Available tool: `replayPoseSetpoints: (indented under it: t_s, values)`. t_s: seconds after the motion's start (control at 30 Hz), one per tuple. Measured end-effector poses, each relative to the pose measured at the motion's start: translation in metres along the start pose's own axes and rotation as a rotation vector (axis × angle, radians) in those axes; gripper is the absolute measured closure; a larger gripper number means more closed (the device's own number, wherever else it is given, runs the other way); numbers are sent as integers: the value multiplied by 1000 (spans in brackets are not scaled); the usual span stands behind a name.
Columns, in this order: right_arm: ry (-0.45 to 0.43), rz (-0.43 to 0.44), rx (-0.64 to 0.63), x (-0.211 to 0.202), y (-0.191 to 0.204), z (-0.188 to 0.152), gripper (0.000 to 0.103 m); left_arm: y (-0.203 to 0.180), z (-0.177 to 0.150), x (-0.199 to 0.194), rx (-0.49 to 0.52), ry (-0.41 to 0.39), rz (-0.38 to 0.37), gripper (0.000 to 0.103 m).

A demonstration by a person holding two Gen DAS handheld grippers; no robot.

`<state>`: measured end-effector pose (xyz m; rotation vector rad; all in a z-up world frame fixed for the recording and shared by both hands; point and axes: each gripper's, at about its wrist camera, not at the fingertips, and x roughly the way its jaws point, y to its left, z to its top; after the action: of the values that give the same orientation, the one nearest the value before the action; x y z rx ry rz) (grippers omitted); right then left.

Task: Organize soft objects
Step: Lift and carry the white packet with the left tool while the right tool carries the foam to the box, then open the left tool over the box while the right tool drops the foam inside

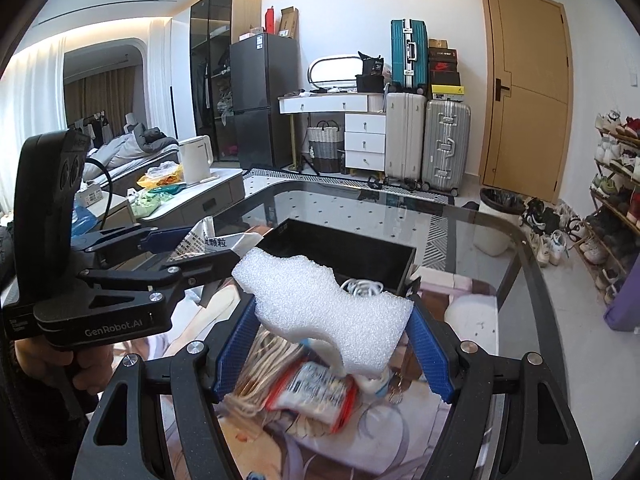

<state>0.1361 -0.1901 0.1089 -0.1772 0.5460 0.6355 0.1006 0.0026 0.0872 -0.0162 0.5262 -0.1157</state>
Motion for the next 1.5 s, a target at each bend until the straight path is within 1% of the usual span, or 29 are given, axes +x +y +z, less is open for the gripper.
replayPoseSetpoints:
  t_s: [0.13, 0.3, 0.6, 0.97, 1.17, 1.33, 1.5]
  values:
    - [9, -15, -13, 8, -3, 7, 29, 6, 7, 8, -14, -6, -4, 48]
    - [30, -27, -16, 21, -9, 14, 29, 11, 17, 20, -17, -7, 13, 48]
    - [62, -33, -35, 47, -15, 23, 29, 18, 26, 41, -22, 1, 21, 48]
    - [109, -37, -52, 81, -21, 26, 29, 22, 25, 60, -13, 11, 22, 48]
    - [142, -47, -85, 97, -21, 25, 29, 23, 23, 67, -4, 20, 15, 48]
    - [161, -49, -115, 112, -21, 23, 29, 27, 24, 76, -19, 36, 6, 48]
    - [168, -44, -107, 120, -23, 21, 29, 29, 22, 82, -13, 48, 2, 48]
